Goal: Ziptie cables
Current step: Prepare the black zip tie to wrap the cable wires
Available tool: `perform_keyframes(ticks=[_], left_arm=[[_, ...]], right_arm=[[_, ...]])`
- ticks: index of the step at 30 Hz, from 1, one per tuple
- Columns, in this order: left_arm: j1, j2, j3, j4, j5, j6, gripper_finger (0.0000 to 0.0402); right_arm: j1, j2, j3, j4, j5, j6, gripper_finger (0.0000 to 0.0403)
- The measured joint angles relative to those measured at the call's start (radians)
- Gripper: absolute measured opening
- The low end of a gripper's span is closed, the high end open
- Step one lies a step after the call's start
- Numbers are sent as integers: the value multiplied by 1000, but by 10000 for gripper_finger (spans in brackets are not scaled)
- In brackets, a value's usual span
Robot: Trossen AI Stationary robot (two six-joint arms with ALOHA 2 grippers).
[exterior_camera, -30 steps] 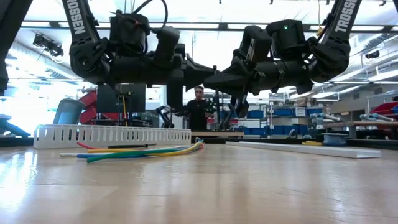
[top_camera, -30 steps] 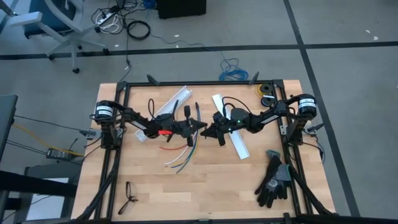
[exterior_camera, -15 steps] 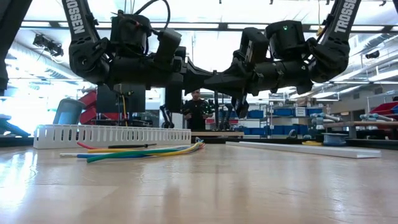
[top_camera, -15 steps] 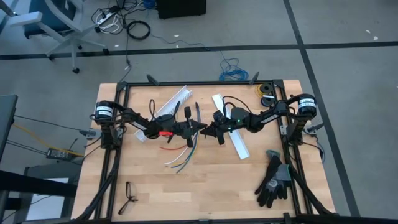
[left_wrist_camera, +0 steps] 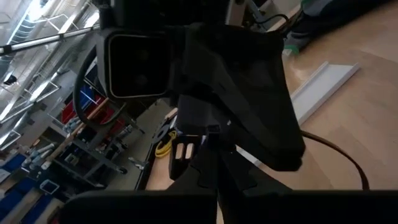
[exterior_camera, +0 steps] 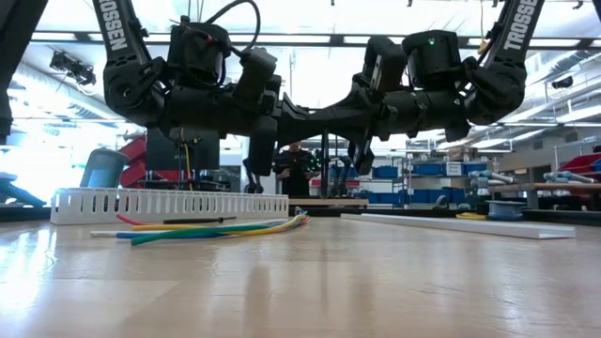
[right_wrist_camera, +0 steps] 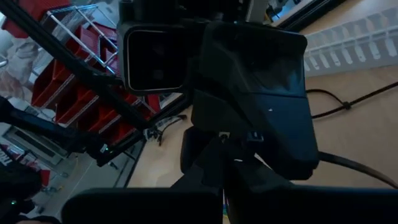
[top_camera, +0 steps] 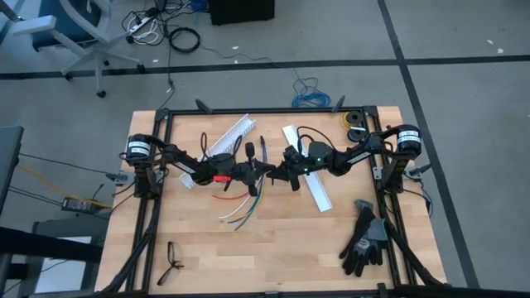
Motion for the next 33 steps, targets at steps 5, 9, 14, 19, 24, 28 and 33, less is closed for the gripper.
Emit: perform_keyframes(ticks=[5, 9, 14, 19, 24, 28, 33], left_arm=[[0, 0, 0, 0, 0, 0, 0], [0, 0, 0, 2, -2, 0, 0], [2, 0, 0, 9, -4, -2, 0], [13, 0, 0, 9, -37, -21, 0], [65, 0, 0, 4, -36, -272, 0], [114, 0, 0, -8, -34, -510, 0], [179, 0, 0, -70, 2, -740, 0]], right_arm=[[0, 0, 0, -2, 12, -16, 0], [-2, 0, 0, -4, 3, -26, 0], [-1, 0, 0, -28, -1, -104, 0], [7, 0, 0, -200, 10, -247, 0], [45, 0, -1, -436, 128, -498, 1], [87, 0, -2, -468, 229, -665, 1], [138, 0, -1, -449, 303, -813, 11]])
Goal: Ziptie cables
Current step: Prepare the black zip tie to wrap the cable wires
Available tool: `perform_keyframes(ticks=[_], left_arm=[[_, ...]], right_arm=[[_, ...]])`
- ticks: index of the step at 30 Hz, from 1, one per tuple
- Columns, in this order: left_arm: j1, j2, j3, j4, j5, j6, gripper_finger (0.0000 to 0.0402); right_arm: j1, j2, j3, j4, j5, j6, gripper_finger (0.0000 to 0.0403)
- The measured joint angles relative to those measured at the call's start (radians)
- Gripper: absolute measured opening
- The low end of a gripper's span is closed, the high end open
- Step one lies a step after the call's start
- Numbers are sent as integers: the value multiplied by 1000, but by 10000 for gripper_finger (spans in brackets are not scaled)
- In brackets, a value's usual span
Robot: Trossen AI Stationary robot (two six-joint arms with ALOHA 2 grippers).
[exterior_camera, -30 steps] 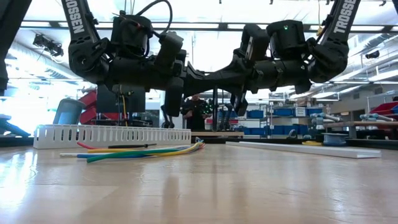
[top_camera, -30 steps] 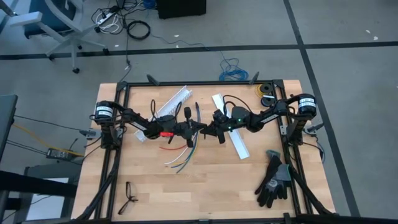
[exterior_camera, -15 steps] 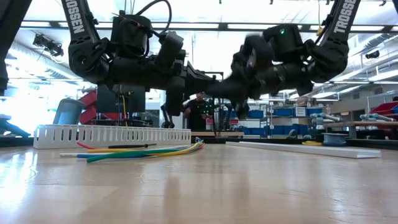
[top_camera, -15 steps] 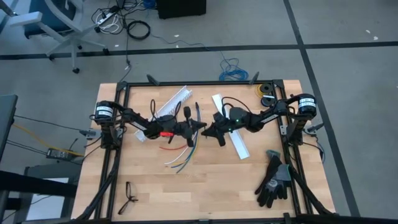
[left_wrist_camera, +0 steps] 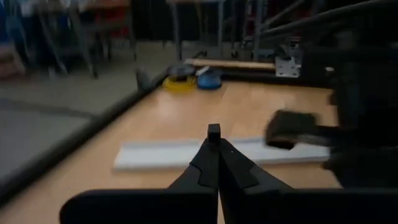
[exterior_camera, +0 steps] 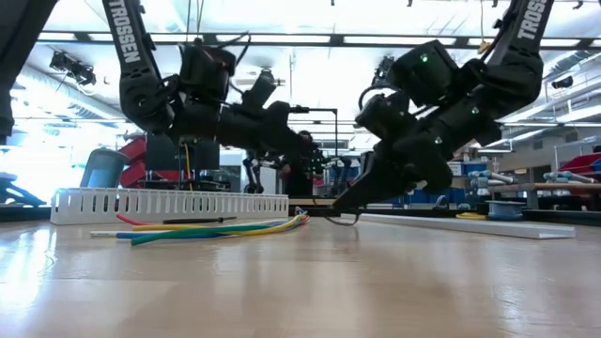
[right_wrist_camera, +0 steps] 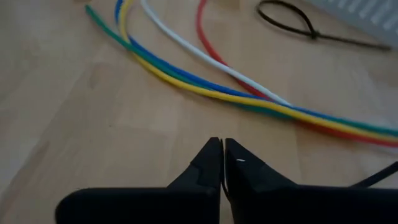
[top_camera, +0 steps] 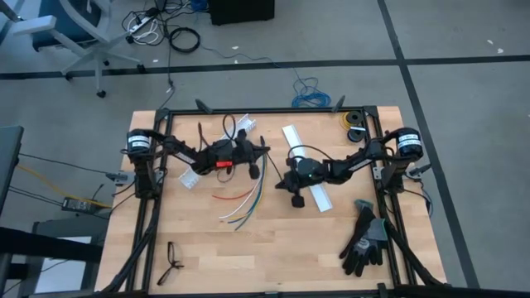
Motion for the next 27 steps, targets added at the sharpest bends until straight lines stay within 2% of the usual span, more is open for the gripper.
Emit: perform_keyframes(ticks=[3, 11, 14, 18, 22, 27], left_arm=[[38, 0, 0, -21, 51, -78, 0], [144, 0, 0, -5, 164, -141, 0], [183, 0, 1, -4, 261, -261, 0], [207, 0, 1, -4, 416, -380, 0], [207, 0, 1, -6, 426, -384, 0], [221, 0, 2, -28, 403, -360, 0]], right_arm=[[22, 0, 0, 21, 22, -25, 32], [53, 0, 0, 137, 33, -26, 105], [71, 0, 0, 150, 80, -42, 125], [117, -20, 0, 149, 199, -184, 134], [176, -65, 0, 151, 308, -314, 134], [263, -120, 0, 143, 388, -427, 134]])
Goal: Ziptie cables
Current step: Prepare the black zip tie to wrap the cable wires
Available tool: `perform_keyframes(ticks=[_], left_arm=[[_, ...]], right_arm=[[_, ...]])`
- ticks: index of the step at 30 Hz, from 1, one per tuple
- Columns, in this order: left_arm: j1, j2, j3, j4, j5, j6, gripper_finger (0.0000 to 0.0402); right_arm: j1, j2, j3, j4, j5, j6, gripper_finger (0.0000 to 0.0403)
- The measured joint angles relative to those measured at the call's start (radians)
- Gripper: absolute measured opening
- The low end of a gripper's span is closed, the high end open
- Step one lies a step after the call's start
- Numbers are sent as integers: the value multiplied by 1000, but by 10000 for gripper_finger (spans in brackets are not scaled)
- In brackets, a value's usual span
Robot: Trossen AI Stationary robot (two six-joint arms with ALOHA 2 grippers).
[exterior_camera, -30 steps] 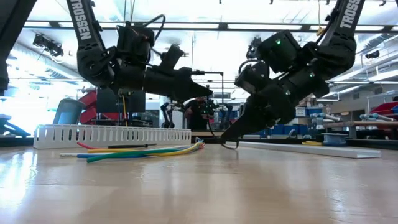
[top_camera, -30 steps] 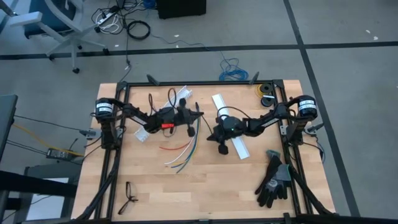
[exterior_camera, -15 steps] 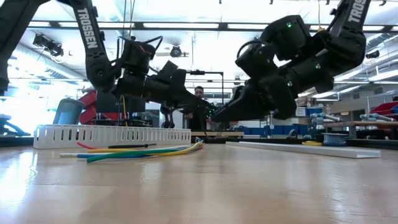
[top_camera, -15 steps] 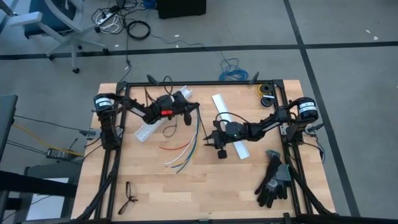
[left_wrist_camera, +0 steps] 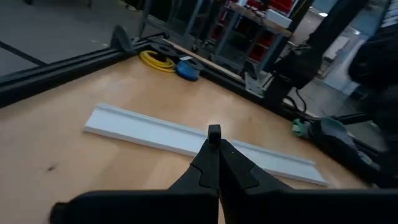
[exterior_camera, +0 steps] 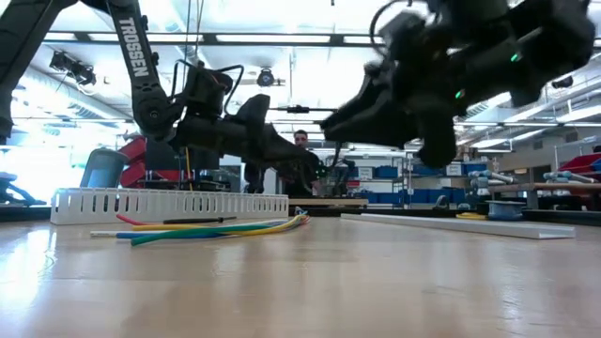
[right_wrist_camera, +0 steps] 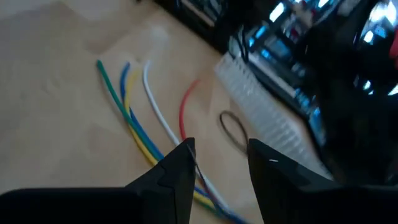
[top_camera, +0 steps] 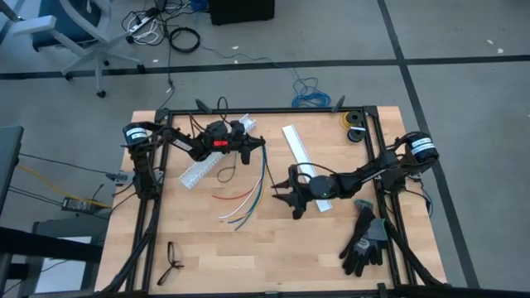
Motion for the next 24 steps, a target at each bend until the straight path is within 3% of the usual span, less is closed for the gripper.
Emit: perform_keyframes(ticks=[6, 12, 24], left_arm=[[8, 0, 0, -67, -19, -5, 0], [-35, 0, 0, -57, 56, -117, 0], [-176, 0, 31, 30, 76, -356, 0]], right_arm=[[98, -35, 1, -69, 142, -19, 133], [102, -25, 1, -280, 205, -83, 132], [16, -19, 0, -231, 317, -631, 116]])
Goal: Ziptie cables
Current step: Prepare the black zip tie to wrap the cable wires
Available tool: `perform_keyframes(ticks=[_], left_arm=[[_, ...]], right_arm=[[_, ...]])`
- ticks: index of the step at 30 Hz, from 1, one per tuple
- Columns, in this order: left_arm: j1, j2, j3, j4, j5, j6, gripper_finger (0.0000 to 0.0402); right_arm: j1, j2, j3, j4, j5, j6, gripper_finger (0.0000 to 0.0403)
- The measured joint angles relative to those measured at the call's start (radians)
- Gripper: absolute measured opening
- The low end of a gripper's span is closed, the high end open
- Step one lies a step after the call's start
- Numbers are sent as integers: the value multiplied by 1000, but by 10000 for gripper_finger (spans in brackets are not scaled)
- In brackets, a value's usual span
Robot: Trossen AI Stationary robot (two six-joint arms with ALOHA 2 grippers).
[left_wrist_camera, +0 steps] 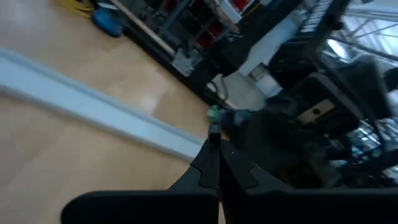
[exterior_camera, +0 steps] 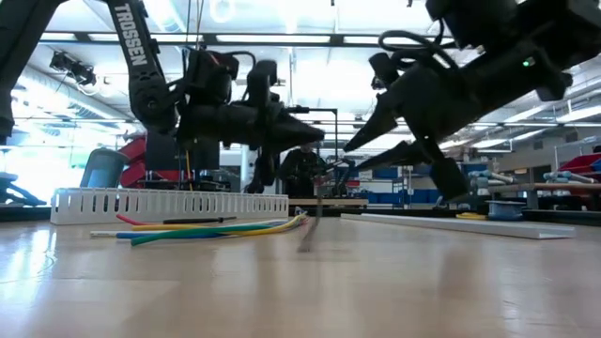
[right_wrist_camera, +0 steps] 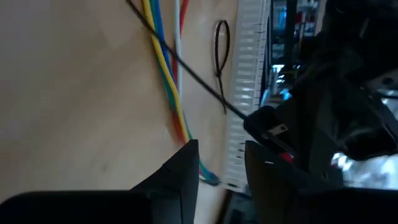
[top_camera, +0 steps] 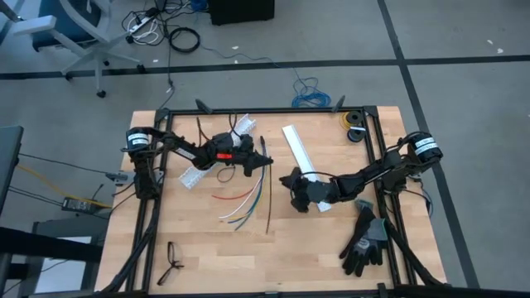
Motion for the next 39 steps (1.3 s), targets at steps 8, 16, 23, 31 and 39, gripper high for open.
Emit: perform_keyframes(ticks=[8, 16, 23, 31, 39], left_arm=[[-21, 0, 58, -13, 21, -47, 0], [-21, 0, 87, -81, 12, -44, 0], [-19, 0, 94, -104, 6, -39, 0], [-22, 0, 94, -104, -14, -45, 0], [-28, 0, 95, -100, -23, -48, 0]], right_arm=[[-26, 0, 0, 80, -5, -280, 112], [-39, 0, 0, 104, -5, -375, 112], [-39, 0, 0, 159, -5, -398, 112], [-49, 0, 0, 132, -66, -408, 112], [-53, 10, 1, 79, -116, -392, 112]])
